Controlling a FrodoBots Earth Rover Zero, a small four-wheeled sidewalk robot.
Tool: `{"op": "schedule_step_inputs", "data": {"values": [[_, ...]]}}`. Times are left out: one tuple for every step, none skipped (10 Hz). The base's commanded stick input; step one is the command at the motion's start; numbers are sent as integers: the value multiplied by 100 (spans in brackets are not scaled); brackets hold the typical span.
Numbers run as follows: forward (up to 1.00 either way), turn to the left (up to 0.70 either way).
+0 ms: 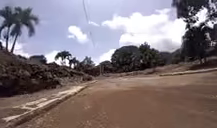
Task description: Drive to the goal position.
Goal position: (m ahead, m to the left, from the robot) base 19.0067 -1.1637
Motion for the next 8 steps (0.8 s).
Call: {"op": "schedule_step_inputs", "data": {"values": [[70, 0], [70, 0], [70, 0], [70, 0], [70, 0], [70, 0], [70, 0], [70, 0]]}}
